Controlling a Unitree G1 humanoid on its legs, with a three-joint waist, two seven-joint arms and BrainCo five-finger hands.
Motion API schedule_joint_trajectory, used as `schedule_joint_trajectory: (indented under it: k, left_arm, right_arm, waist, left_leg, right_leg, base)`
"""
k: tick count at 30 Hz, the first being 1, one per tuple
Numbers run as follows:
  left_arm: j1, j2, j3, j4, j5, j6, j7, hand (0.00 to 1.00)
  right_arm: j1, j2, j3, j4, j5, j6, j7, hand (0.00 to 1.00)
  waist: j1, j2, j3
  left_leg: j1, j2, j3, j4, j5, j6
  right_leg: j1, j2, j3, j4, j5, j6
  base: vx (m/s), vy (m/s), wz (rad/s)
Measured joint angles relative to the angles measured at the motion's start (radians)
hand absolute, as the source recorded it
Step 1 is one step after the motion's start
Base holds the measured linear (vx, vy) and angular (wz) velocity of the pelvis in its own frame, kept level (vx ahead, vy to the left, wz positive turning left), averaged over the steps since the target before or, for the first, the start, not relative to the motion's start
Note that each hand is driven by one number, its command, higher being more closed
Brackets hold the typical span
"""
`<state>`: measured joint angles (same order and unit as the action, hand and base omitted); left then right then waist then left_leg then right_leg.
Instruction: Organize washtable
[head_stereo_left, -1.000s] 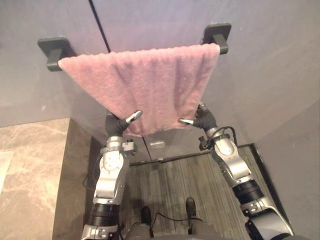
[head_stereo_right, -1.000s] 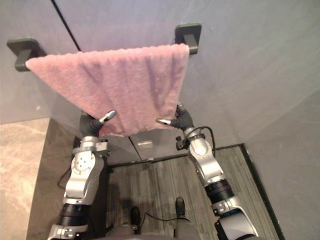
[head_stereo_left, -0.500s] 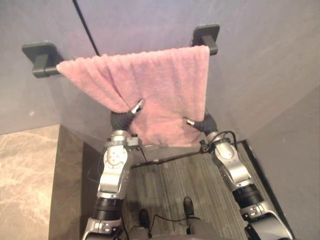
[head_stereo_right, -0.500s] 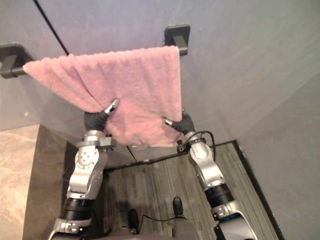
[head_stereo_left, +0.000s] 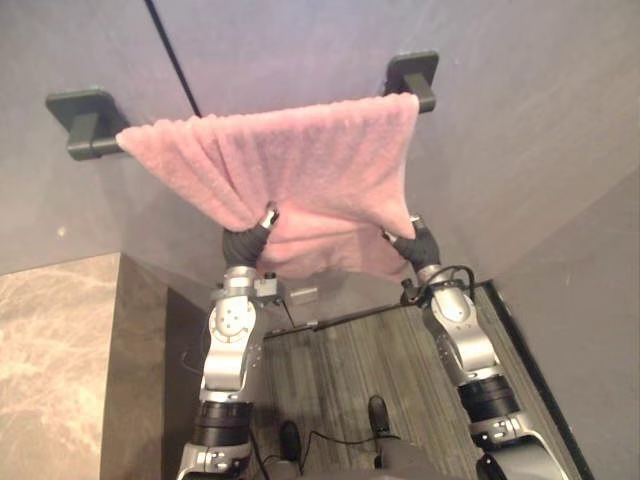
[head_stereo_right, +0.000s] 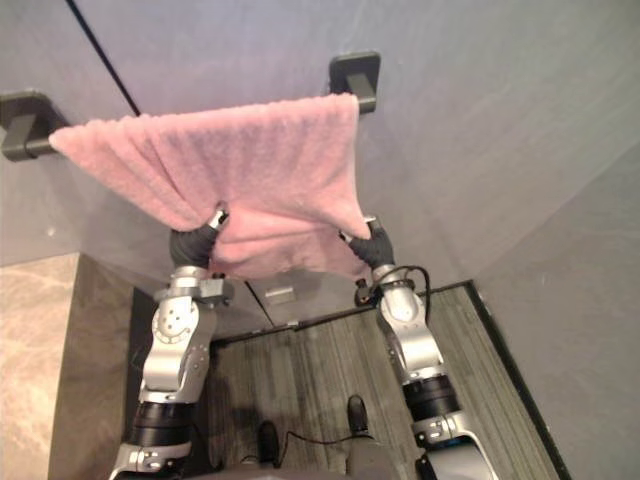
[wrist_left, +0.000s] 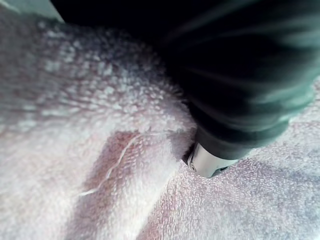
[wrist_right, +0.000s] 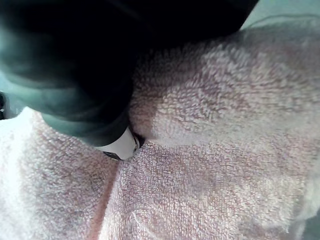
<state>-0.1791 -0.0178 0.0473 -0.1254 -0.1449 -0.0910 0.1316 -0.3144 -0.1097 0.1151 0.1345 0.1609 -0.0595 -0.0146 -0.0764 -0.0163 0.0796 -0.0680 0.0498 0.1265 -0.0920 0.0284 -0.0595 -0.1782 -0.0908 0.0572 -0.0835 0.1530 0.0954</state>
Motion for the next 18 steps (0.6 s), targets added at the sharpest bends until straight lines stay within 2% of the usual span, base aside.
schedule_joint_trajectory:
  k: [6,7,8,18]
  left_arm:
    - [-0.001,-0.018,0.031,0.0,0.0,-0.001,-0.001,1.0]
    - [-0.001,-0.02,0.034,0.0,0.0,-0.001,-0.001,0.0]
    - [0.001,-0.02,0.043,0.0,0.0,-0.001,-0.001,0.0]
    - [0.01,-0.02,0.155,0.0,-0.002,0.0,0.009,0.0]
  right_arm:
    - [-0.004,0.031,-0.002,-0.001,-0.007,0.005,0.0,1.0]
    - [-0.004,0.035,-0.002,-0.001,-0.007,0.005,0.0,1.0]
    - [-0.004,0.042,-0.007,-0.001,-0.007,0.007,0.0,0.0]
    - [0.01,0.049,-0.129,-0.001,-0.006,0.026,-0.025,0.0]
  waist:
    - [0.001,0.0,0.0]
    - [-0.001,0.001,0.0]
    - [-0.004,0.002,0.0]
    - [-0.003,0.01,-0.001]
  left_leg:
    - [-0.001,-0.001,-0.002,-0.001,0.0,0.0]
    - [-0.001,-0.001,-0.002,-0.001,0.0,0.0]
    - [-0.001,-0.001,-0.002,-0.001,0.0,0.0]
    - [-0.001,-0.001,-0.004,-0.001,0.001,0.0]
  right_leg:
    - [0.0,0.0,-0.002,0.0,0.0,0.0]
    - [0.0,0.0,-0.002,0.0,0.0,0.0]
    - [0.0,0.0,-0.002,0.0,0.0,0.001]
    - [0.0,-0.001,-0.005,0.0,-0.001,0.002]
  base:
    - [0.01,0.005,0.0]
    - [0.0,0.0,0.0]
    - [0.0,0.0,0.0]
    - [0.01,0.008,0.0]
